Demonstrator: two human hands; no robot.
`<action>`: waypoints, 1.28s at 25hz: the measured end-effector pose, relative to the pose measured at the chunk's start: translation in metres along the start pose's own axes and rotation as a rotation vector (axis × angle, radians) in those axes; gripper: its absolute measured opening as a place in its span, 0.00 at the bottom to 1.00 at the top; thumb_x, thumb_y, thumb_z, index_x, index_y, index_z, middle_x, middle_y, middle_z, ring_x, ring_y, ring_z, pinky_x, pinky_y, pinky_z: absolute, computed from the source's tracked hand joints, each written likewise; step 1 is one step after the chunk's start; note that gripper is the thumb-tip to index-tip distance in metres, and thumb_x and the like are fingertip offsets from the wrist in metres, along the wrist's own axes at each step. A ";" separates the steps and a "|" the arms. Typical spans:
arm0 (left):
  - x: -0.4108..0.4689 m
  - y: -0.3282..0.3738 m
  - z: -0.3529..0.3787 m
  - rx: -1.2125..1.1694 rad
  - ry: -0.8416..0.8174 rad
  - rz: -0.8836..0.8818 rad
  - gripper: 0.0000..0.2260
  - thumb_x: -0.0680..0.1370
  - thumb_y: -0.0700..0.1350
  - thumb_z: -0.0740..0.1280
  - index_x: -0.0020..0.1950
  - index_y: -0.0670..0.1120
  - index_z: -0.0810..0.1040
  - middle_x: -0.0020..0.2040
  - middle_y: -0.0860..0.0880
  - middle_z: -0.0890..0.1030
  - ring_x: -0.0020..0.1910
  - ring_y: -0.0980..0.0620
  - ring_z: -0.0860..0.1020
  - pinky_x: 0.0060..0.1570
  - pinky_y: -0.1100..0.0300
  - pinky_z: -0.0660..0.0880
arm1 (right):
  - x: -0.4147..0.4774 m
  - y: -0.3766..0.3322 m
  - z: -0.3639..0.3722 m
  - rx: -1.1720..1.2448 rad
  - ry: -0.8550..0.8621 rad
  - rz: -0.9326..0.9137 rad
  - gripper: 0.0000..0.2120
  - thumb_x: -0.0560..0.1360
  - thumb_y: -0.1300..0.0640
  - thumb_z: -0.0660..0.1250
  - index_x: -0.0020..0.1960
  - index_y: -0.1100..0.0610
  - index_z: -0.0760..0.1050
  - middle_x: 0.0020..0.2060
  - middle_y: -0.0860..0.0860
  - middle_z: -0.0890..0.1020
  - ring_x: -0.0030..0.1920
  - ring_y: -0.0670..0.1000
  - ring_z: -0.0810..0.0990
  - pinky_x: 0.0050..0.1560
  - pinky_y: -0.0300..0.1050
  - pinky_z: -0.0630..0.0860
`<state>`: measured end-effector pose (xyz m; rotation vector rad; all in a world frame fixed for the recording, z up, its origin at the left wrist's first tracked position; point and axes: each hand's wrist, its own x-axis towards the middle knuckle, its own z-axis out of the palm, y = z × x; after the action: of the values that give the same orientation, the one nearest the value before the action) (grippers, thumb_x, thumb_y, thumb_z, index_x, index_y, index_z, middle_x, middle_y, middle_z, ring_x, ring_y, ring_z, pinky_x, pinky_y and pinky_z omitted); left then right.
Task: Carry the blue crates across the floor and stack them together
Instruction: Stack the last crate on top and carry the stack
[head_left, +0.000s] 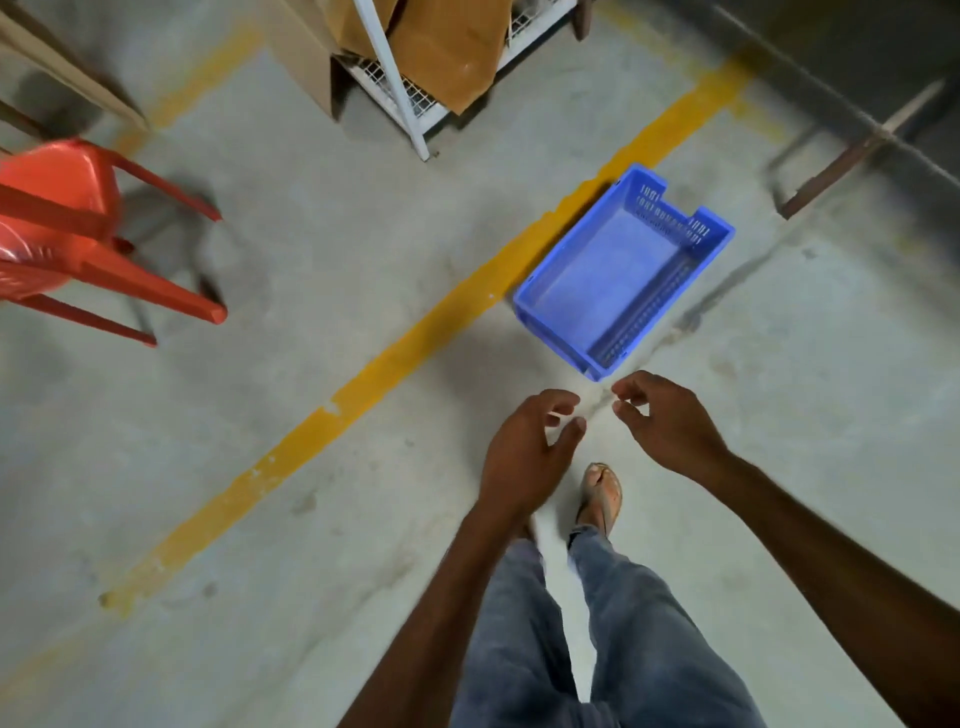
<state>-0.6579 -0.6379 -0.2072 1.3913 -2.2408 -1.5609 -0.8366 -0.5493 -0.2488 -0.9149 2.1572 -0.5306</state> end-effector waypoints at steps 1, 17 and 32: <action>0.019 -0.008 0.013 -0.034 -0.014 -0.044 0.10 0.80 0.51 0.69 0.61 0.53 0.79 0.56 0.59 0.82 0.51 0.61 0.81 0.50 0.62 0.77 | 0.025 0.015 0.006 -0.032 -0.033 0.034 0.08 0.78 0.53 0.68 0.57 0.52 0.78 0.52 0.47 0.83 0.52 0.49 0.80 0.55 0.48 0.77; 0.289 -0.251 0.184 -0.389 0.021 -0.557 0.04 0.77 0.42 0.70 0.50 0.49 0.82 0.45 0.51 0.85 0.42 0.52 0.83 0.45 0.60 0.72 | 0.332 0.220 0.237 -0.310 -0.168 0.184 0.17 0.78 0.56 0.65 0.65 0.60 0.70 0.63 0.59 0.77 0.65 0.62 0.74 0.59 0.53 0.73; 0.281 -0.189 0.136 -0.679 0.282 -0.573 0.13 0.79 0.38 0.69 0.64 0.40 0.79 0.58 0.41 0.83 0.53 0.51 0.80 0.59 0.56 0.76 | 0.266 0.130 0.169 -0.122 -0.059 0.035 0.11 0.80 0.59 0.62 0.61 0.59 0.73 0.52 0.60 0.82 0.54 0.64 0.78 0.49 0.52 0.72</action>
<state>-0.7748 -0.7520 -0.5331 1.9163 -1.0265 -1.8546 -0.8970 -0.6755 -0.5596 -0.9444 2.1667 -0.3534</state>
